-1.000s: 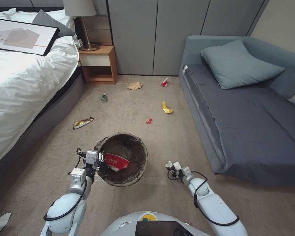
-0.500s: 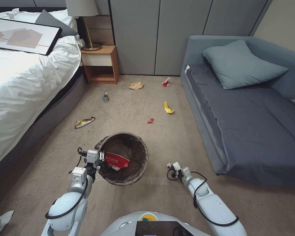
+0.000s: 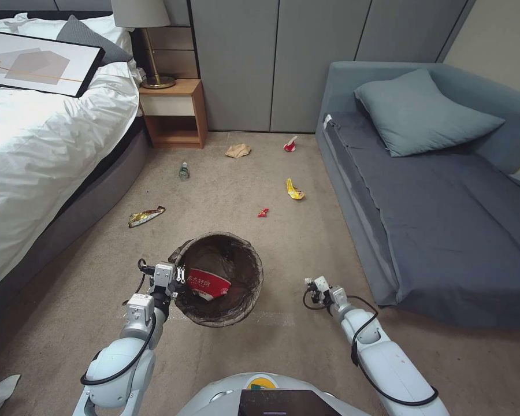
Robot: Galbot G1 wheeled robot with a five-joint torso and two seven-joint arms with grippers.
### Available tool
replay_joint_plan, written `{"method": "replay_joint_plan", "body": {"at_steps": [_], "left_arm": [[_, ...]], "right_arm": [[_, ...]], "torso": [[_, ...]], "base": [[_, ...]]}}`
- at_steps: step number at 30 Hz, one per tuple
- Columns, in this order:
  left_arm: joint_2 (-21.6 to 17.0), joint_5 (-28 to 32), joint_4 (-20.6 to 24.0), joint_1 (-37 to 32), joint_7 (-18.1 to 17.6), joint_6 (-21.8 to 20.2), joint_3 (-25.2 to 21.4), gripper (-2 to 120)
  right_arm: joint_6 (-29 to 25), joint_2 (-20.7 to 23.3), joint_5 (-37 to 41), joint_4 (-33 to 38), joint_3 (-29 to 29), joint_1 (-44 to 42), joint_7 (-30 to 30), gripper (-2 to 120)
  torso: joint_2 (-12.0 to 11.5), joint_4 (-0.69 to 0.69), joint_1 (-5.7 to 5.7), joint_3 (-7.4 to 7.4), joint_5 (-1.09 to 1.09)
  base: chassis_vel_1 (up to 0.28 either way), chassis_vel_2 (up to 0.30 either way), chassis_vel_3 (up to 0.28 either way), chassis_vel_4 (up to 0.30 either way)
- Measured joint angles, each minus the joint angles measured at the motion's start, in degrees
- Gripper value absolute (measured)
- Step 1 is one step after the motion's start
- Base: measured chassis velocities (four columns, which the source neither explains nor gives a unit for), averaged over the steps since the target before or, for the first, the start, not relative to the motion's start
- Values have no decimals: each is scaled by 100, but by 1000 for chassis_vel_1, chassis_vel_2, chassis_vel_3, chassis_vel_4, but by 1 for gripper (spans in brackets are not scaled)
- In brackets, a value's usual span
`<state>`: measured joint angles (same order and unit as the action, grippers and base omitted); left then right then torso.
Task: Pick up the trash bin, then pick up the garbage from the floor and place it into the trash bin.
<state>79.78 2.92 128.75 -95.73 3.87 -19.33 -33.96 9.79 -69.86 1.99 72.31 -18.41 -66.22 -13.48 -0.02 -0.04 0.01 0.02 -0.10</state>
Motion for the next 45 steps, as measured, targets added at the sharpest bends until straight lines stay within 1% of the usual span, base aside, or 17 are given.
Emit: {"method": "replay_joint_plan", "body": {"at_steps": [1,2,3,5,7,10,11,13,18,23,28,31,35,40,42,43,45], "left_arm": [[-1,0,2,1,1,-5,4,2],[-7,-5,16,9,-2,-16,9,2],[-7,-5,16,9,-2,-16,9,2],[-20,-7,36,19,1,-33,20,2],[-26,-9,39,27,0,-38,21,2],[-42,-15,70,50,1,-92,41,2],[-42,-15,70,50,1,-92,41,2],[-51,-19,95,65,2,-126,56,2],[-55,-20,103,79,3,-161,63,2],[-55,-18,103,94,3,-210,89,2],[-52,-17,90,117,2,-239,108,2],[-42,-16,64,160,-6,-291,145,2],[-32,-21,51,206,-13,-346,184,2],[-19,-54,26,322,-37,-502,260,2],[-15,-55,22,335,-45,-526,268,2],[-5,-55,14,356,-65,-574,277,2],[1,-53,9,363,-73,-597,276,2]], "right_arm": [[-9,7,-1,118,-42,-32,-5,0],[-25,36,-2,449,-147,-131,-19,0],[-25,36,-2,449,-147,-131,-19,0],[-30,213,99,1235,-368,-464,-33,0],[-23,259,139,1434,-415,-547,-41,0],[67,517,467,2610,-669,-959,-40,0],[67,517,467,2610,-669,-959,-40,0],[175,687,736,3359,-820,-1157,-13,0],[294,866,1010,4059,-956,-1294,-7,0],[691,1178,1770,5286,-1023,-1363,-16,0],[901,1339,2207,5720,-869,-1274,-20,0],[1112,1464,2496,5918,-570,-1004,-82,0],[1218,1526,2587,5901,-278,-707,-225,0],[1340,1600,2662,5637,546,5,-275,0],[1368,1610,2680,5603,689,99,-270,0],[1392,1641,2691,5526,1021,265,-244,0],[1401,1661,2691,5495,1158,326,-225,0]], "torso": [[0,1,0,0,1],[0,3,0,0,14],[0,3,0,0,14],[1,1,0,-1,9],[0,1,0,-2,12],[1,4,0,-2,10],[1,4,0,-2,10],[2,4,-1,-2,10],[2,4,-1,-2,10],[2,4,-1,-2,10],[2,4,-1,-2,10],[2,5,-1,-2,10],[2,3,-1,-2,10],[2,4,-1,-2,10],[2,5,-1,-2,10],[2,5,-1,-2,10],[2,5,-1,-2,10]], "base": [[0,0,0,0],[0,0,0,0],[0,0,0,0],[0,0,0,0],[0,0,0,0],[0,0,0,0],[0,0,0,0],[0,0,0,0],[0,0,0,0],[0,0,0,0],[0,0,0,0],[0,0,0,0],[0,0,0,0],[0,0,0,0],[0,0,0,0],[0,0,0,0],[0,0,0,0]]}}
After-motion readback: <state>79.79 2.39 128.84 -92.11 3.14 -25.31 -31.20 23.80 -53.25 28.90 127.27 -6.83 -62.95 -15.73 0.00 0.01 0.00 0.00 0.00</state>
